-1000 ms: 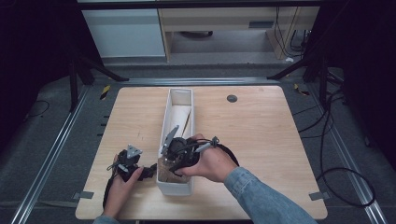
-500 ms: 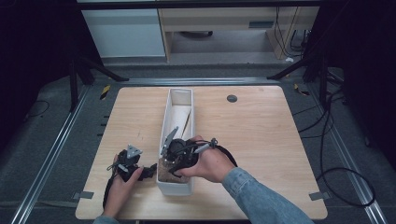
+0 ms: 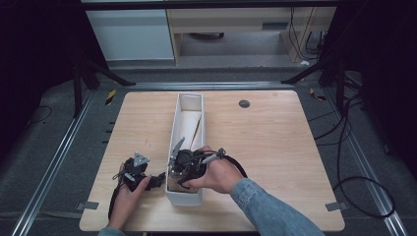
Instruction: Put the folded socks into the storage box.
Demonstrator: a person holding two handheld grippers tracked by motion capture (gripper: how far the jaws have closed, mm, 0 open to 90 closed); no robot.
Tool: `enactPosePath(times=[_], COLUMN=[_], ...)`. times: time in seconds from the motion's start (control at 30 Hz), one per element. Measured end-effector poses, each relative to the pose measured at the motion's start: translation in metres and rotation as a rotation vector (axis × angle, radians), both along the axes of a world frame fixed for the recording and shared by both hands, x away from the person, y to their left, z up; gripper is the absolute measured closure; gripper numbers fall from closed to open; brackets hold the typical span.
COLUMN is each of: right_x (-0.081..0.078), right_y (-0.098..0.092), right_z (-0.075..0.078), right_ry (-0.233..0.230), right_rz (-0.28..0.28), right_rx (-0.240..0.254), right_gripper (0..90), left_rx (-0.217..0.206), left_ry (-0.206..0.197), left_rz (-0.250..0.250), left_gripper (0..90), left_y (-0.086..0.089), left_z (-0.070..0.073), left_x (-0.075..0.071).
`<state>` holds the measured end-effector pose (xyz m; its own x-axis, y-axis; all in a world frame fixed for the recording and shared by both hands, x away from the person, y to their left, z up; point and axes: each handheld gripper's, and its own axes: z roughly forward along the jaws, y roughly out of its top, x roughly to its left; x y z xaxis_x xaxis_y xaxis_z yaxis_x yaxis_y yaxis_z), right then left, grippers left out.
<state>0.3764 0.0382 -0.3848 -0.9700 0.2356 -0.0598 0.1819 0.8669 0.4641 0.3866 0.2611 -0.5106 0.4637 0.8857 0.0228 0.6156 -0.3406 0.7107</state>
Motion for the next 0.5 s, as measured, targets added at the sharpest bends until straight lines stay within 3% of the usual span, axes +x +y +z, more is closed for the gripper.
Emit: enactPosePath(times=[0.13, 0.5], right_x=[0.0017, 0.0020], right_y=[-0.0025, -0.0009], right_z=[-0.0015, -0.0081], right_ry=[0.015, 0.016], right_rz=[-0.017, -0.028], right_rx=[0.022, 0.027], right_gripper=[44.9, 41.2], left_rx=[-0.001, -0.001], left_ry=[-0.001, -0.001], left_rz=[0.001, 0.001], left_gripper=[0.0, 0.0], left_y=[-0.0001, -0.0001], left_z=[-0.0001, -0.0001], left_x=[0.0001, 0.0001])
